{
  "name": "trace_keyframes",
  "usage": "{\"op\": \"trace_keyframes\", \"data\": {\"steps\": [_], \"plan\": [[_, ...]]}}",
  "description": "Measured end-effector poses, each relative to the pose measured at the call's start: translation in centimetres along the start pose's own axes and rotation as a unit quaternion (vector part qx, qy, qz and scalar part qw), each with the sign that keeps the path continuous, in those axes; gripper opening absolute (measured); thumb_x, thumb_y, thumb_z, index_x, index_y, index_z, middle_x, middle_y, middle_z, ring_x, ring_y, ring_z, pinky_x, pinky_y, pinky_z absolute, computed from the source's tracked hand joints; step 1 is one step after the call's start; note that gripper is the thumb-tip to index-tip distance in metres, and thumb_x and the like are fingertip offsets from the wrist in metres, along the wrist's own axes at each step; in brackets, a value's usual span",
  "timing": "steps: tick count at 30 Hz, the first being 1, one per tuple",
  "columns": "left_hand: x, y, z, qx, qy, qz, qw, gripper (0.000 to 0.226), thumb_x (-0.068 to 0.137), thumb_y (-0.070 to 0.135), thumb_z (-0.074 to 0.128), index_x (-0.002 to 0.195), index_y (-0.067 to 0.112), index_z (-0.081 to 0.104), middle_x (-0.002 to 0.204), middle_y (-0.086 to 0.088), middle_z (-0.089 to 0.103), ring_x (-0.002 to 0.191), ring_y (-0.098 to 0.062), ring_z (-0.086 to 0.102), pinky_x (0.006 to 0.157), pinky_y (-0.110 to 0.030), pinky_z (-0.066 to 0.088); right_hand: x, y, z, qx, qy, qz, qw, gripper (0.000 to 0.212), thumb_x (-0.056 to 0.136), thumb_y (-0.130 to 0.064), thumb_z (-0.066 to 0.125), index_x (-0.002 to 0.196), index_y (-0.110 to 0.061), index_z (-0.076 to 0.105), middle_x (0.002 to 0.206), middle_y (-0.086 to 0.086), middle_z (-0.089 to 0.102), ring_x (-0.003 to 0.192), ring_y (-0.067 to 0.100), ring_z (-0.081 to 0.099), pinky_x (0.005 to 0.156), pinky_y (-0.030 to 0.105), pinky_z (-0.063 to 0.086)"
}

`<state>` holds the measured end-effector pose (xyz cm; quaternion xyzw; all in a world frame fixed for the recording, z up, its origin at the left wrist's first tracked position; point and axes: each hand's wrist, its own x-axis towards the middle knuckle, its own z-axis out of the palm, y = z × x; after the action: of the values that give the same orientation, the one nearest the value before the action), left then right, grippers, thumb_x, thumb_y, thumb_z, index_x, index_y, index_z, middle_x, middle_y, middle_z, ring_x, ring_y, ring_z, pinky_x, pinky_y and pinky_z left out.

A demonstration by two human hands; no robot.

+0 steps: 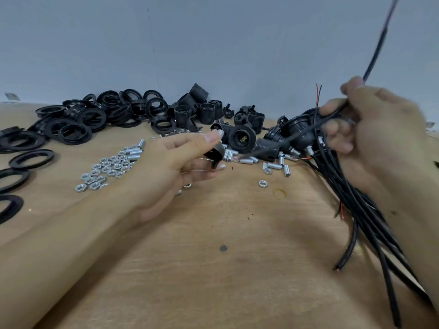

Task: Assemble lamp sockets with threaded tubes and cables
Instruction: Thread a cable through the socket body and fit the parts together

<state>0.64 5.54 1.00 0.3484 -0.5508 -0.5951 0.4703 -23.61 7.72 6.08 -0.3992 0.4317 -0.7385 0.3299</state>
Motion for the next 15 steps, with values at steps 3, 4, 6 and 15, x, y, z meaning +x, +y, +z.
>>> {"op": "trace_keyframes", "data": {"steps": [3,4,6,15], "plan": [[0.3,0.0,-0.2,-0.068,0.017,-0.015,0.997,0.033,0.08,0.035,0.072,0.105,0.013,0.074,0.086,0.0,0.066,0.07,-0.012,0.058,0.072,-0.027,0.056,-0.7,0.4,0.4,0.019,-0.015,0.014,1.0,0.017,0.104,-0.02,0.047,0.089,-0.01,0.049,0.06,0.006,0.068,0.041,0.016,0.051,0.037,0.019,0.033],[0.3,0.2,-0.3,-0.101,0.019,-0.028,0.994,0.035,0.081,0.033,0.069,0.11,0.014,0.073,0.084,0.0,0.064,0.068,-0.011,0.058,0.071,-0.027,0.056,-0.8,0.3,0.5,0.038,-0.018,0.012,0.999,0.017,0.104,-0.02,0.046,0.089,-0.01,0.048,0.06,0.006,0.067,0.041,0.016,0.052,0.039,0.019,0.034],[0.4,0.4,-0.5,-0.163,0.008,-0.068,0.984,0.032,0.083,0.032,0.069,0.108,0.013,0.075,0.083,-0.004,0.064,0.068,-0.014,0.062,0.071,-0.027,0.057,-0.9,0.2,0.8,0.068,-0.031,-0.012,0.997,0.018,0.104,-0.02,0.045,0.089,-0.01,0.048,0.061,0.006,0.067,0.042,0.017,0.052,0.041,0.02,0.037],[0.3,0.2,-0.3,-0.254,-0.043,-0.14,0.956,0.035,0.081,0.03,0.073,0.104,0.004,0.068,0.094,-0.014,0.072,0.083,-0.022,0.073,0.073,-0.031,0.06,-2.1,1.5,1.7,0.029,-0.077,-0.094,0.992,0.014,0.105,-0.021,0.046,0.096,-0.01,0.045,0.066,0.008,0.068,0.045,0.02,0.058,0.043,0.023,0.044]]}}
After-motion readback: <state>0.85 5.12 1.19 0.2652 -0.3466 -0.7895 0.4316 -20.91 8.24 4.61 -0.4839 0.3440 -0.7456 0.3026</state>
